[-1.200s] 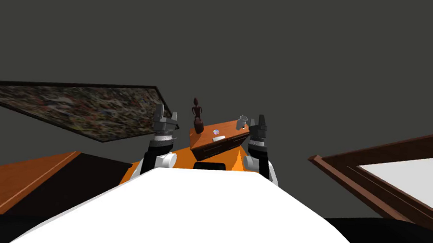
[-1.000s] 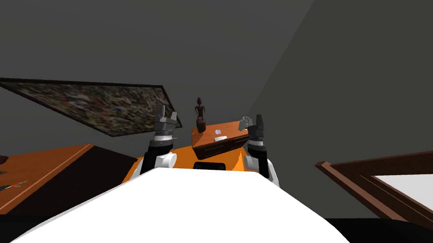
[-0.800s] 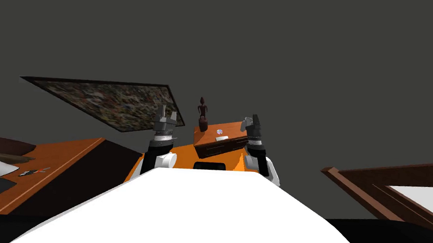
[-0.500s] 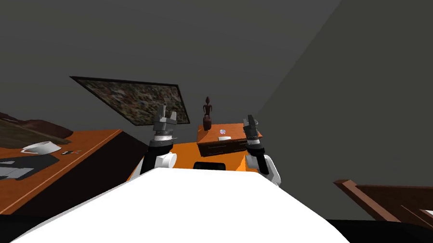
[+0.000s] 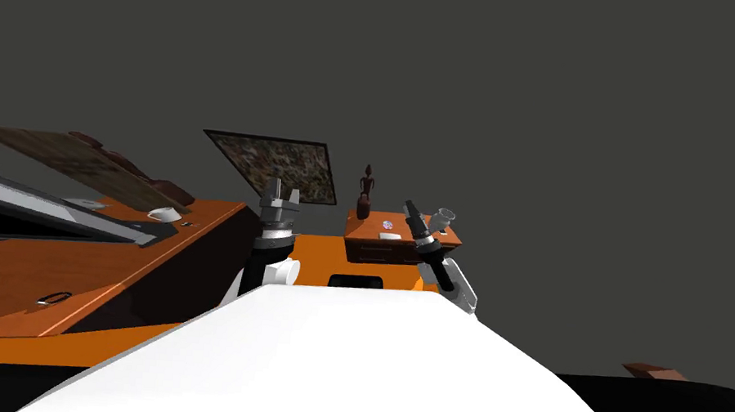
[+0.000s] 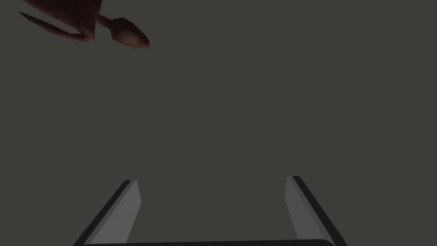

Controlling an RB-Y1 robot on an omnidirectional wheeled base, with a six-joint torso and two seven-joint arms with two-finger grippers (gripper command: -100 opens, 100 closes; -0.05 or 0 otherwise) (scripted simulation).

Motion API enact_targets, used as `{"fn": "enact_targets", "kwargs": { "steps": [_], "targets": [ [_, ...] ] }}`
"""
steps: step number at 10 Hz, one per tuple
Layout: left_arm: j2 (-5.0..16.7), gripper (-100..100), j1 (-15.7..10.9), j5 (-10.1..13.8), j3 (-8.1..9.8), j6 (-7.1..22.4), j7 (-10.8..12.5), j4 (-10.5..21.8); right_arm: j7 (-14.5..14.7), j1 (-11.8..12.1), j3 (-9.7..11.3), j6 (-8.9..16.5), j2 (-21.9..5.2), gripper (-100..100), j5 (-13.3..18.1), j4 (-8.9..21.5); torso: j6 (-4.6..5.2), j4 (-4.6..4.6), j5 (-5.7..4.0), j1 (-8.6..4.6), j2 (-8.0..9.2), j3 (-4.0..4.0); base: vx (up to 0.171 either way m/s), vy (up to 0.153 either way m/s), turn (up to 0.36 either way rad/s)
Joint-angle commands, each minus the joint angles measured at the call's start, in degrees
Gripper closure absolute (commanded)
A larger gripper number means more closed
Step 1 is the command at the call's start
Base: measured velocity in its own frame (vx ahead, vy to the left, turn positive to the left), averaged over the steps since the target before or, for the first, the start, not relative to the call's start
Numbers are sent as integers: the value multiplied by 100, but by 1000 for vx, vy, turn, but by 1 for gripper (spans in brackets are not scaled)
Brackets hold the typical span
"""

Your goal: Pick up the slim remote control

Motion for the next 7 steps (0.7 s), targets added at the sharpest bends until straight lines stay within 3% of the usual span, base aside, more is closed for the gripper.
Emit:
{"fn": "enact_targets", "kwargs": {
  "steps": [1,3,6,7],
  "targets": [
    [0,0,0,0,0,0,0,0,-84,-54,68,-28,-208,-100,173,110,0,0,0,0,0,0,-54,-28,160],
    [0,0,0,0,0,0,0,0,-383,-219,268,-86,-601,-100,558,453,-1,-1,0,2,-7,-3,-50,-24,391],
    [0,0,0,0,0,0,0,0,-540,-300,378,-113,-993,-100,916,640,1,-2,0,0,-9,-5,-39,-22,306],
    [0,0,2,0,1,0,0,0,-701,-378,496,-136,-1199,-100,1148,837,7,-2,0,0,-12,-6,-35,-17,447]
  ]
}}
